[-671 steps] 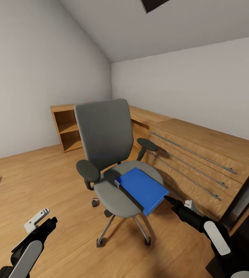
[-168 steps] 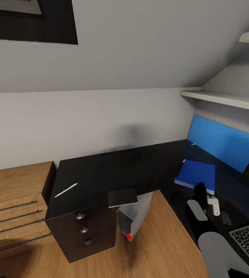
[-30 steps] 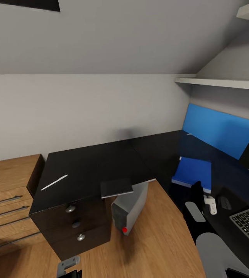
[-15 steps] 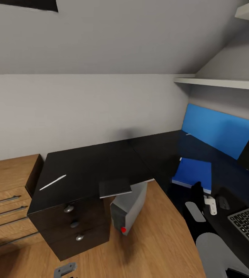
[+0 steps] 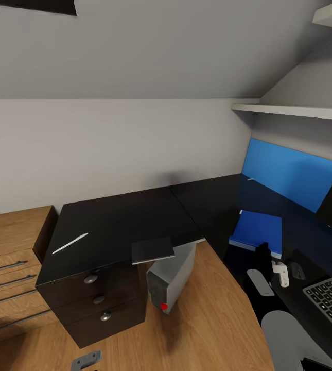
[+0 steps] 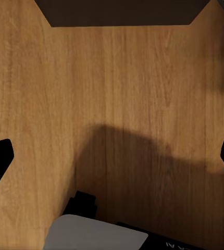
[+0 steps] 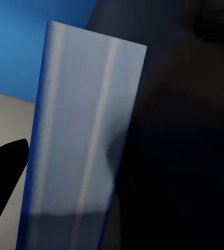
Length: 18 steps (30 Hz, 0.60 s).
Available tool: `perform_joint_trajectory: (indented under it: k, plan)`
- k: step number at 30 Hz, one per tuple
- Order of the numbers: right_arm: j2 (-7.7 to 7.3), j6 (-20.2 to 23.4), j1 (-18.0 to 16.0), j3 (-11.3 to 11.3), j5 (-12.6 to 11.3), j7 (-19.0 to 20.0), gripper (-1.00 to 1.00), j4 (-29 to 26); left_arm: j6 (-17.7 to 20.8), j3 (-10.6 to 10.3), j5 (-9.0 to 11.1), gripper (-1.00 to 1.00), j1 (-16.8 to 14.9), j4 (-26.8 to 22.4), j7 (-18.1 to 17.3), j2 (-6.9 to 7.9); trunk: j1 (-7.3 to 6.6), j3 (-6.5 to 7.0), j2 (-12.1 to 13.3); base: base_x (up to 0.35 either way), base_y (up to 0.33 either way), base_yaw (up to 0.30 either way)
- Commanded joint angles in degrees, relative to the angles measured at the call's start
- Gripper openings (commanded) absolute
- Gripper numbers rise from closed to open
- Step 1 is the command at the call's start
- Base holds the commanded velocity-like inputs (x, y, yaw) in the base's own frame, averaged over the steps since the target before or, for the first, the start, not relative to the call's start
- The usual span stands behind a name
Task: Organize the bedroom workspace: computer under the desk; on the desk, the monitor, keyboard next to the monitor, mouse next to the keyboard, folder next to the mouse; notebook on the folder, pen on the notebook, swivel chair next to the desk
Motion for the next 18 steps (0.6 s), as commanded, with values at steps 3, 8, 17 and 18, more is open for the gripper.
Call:
perform_joint_trajectory:
  k: [3,8,17,18]
  plan:
    - [0.04,-0.1,0.0,-0.1,-0.1,-0.1,-1.0,-0.1,0.1,-0.2,0.3,1.0,-0.1,-0.1,0.5,0.08,0.0,-0.06,0.0,0.0,0.0,0.0]
    - [0.04,-0.1,0.0,-0.1,-0.1,-0.2,-1.0,-0.1,0.1,-0.2,0.3,1.0,-0.1,-0.1,0.5,0.08,0.0,-0.06,0.0,0.0,0.0,0.0]
    - [0.04,-0.1,0.0,0.0,0.0,-1.5,1.0,-0.1,0.1,-0.2,0.3,1.0,-0.1,-0.1,0.5,0.08,0.0,-0.06,0.0,0.0,0.0,0.0]
    - [0.04,-0.1,0.0,0.0,0.1,-1.5,1.0,-0.2,0.1,-0.2,0.3,1.0,-0.1,-0.1,0.5,0.08,0.0,-0.06,0.0,0.0,0.0,0.0]
